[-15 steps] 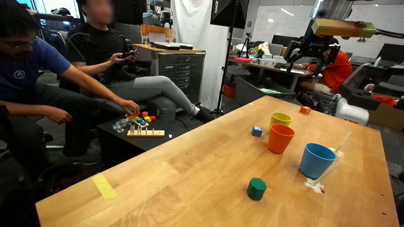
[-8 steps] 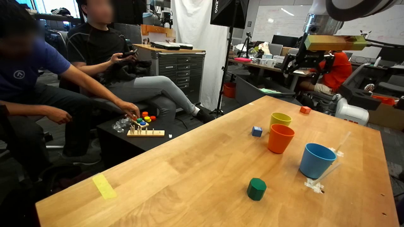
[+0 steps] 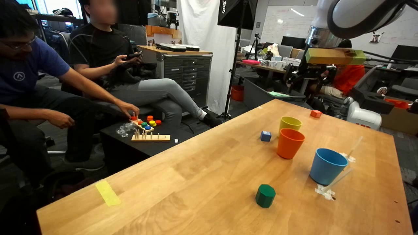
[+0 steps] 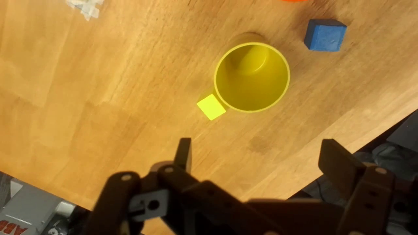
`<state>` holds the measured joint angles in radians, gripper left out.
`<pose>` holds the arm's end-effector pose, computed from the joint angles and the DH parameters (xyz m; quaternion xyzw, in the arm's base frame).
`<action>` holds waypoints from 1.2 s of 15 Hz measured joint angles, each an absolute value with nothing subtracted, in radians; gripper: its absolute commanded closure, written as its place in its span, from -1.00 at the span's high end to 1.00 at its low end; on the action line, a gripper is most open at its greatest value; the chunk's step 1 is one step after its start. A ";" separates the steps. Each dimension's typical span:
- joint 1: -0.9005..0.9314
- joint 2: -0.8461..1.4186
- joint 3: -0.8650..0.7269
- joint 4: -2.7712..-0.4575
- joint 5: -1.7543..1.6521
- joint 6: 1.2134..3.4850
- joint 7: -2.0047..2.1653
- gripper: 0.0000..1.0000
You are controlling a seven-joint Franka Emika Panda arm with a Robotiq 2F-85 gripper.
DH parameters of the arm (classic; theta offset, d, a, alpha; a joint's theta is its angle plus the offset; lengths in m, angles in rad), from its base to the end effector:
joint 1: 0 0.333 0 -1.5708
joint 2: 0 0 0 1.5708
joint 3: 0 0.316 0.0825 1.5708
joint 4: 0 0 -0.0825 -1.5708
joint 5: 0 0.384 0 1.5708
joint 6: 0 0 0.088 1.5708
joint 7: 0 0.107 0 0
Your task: Put the yellow cup in the orange cup and the orange cup in the blue cup
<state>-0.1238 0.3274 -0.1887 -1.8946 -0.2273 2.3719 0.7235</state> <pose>0.6088 -0.1917 0.3497 0.8983 -0.4174 0.0971 0.0967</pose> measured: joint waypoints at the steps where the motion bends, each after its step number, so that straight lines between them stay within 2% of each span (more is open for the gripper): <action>1: -0.115 0.336 -0.189 -1.894 -0.227 2.381 0.733 1.00; 18: -0.062 0.472 -0.238 -1.829 -0.231 2.404 0.792 1.00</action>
